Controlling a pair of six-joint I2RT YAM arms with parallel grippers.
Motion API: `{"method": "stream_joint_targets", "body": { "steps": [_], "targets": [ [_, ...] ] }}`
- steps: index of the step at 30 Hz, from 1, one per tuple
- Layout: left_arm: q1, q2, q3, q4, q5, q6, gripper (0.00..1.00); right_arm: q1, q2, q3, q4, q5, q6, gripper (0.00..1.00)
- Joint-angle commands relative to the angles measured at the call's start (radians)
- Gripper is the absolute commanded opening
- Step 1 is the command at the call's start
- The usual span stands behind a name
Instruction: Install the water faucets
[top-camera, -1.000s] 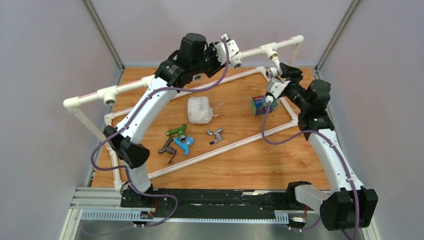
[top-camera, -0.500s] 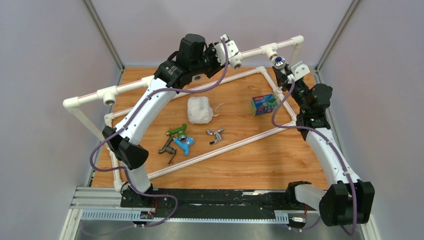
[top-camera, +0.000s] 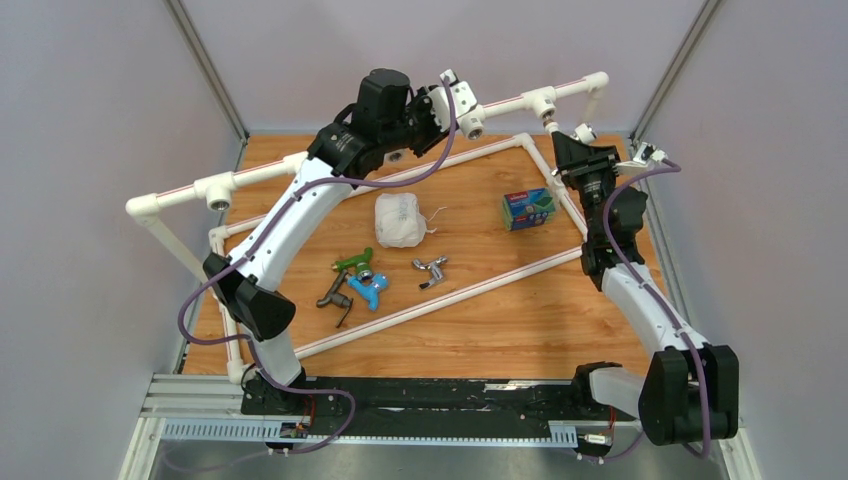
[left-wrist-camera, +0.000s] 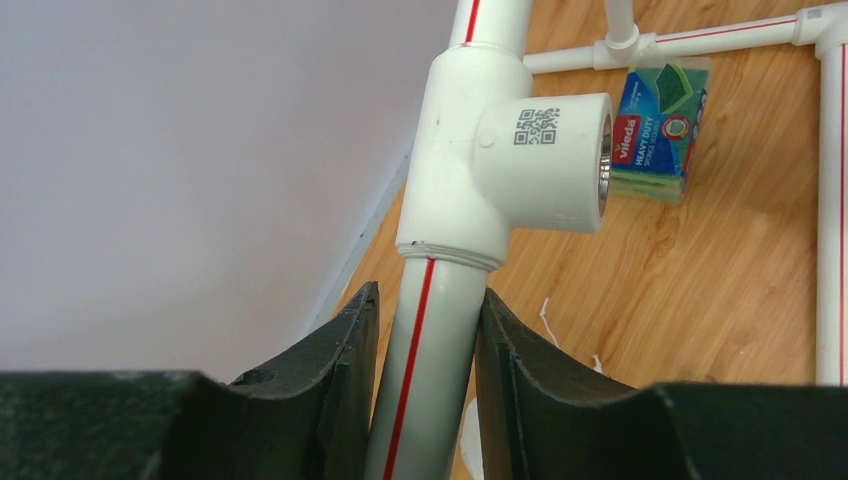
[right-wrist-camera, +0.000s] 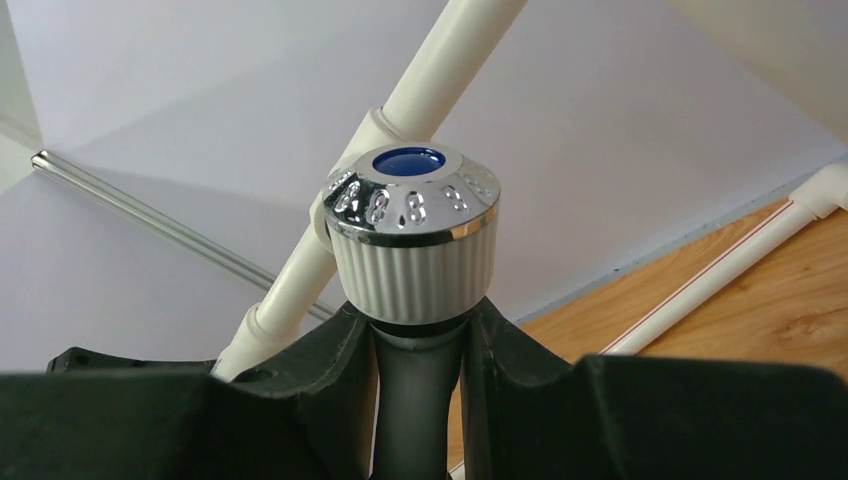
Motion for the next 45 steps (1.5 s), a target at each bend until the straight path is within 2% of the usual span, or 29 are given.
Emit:
{"method": "stream_joint_targets", "body": {
  "steps": [1, 4, 8, 12, 14, 20, 27, 29, 30, 31, 33, 35, 39, 45],
  "targets": [
    [-0.015, -0.058, -0.026, -0.087, 0.009, -0.183, 0.0, 0.007, -0.028, 0.043, 0.126, -0.021, 0.009, 0.0],
    [-0.015, -0.061, -0.028, -0.087, 0.006, -0.18, 0.0, 0.006, -0.067, 0.002, 0.172, -0.05, -0.097, 0.0],
    [-0.015, -0.067, -0.028, -0.086, 0.0, -0.182, 0.0, 0.003, -0.117, -0.015, 0.166, -0.155, -0.374, 0.0],
    [-0.015, -0.079, -0.025, -0.073, -0.02, -0.19, 0.01, 0.005, -0.163, 0.021, 0.063, -0.283, -0.705, 0.0],
    [-0.014, -0.081, -0.014, -0.066, -0.029, -0.2, 0.06, 0.005, -0.188, 0.05, -0.02, -0.328, -0.879, 0.0],
    [-0.014, -0.069, 0.001, -0.06, -0.066, -0.243, 0.1, 0.011, -0.251, 0.11, -0.273, -0.472, -1.425, 0.0],
    [-0.012, -0.061, -0.002, -0.052, -0.103, -0.282, 0.19, 0.028, -0.331, 0.051, -0.342, -0.453, -1.854, 0.0],
    [-0.012, -0.064, 0.0, -0.05, -0.12, -0.3, 0.32, 0.045, -0.346, 0.034, -0.347, -0.43, -1.979, 0.0],
    [-0.012, -0.067, 0.0, -0.052, -0.13, -0.305, 0.44, 0.048, -0.349, 0.028, -0.344, -0.42, -2.033, 0.0],
    [-0.012, -0.073, 0.0, -0.05, -0.137, -0.315, 0.49, 0.052, -0.349, 0.023, -0.341, -0.416, -2.07, 0.0],
    [-0.011, -0.081, 0.001, -0.05, -0.144, -0.326, 0.66, 0.054, -0.335, 0.023, -0.342, -0.405, -2.145, 0.0],
    [-0.011, -0.089, 0.001, -0.053, -0.152, -0.341, 0.74, 0.062, -0.319, 0.032, -0.359, -0.393, -2.215, 0.0],
    [-0.009, -0.087, 0.015, -0.061, -0.155, -0.371, 0.83, 0.097, -0.3, 0.021, -0.368, -0.327, -2.358, 0.0],
    [-0.009, -0.092, 0.079, -0.102, -0.186, -0.369, 0.87, 0.122, -0.334, -0.028, -0.371, -0.262, -2.44, 0.0]
  ]
}}
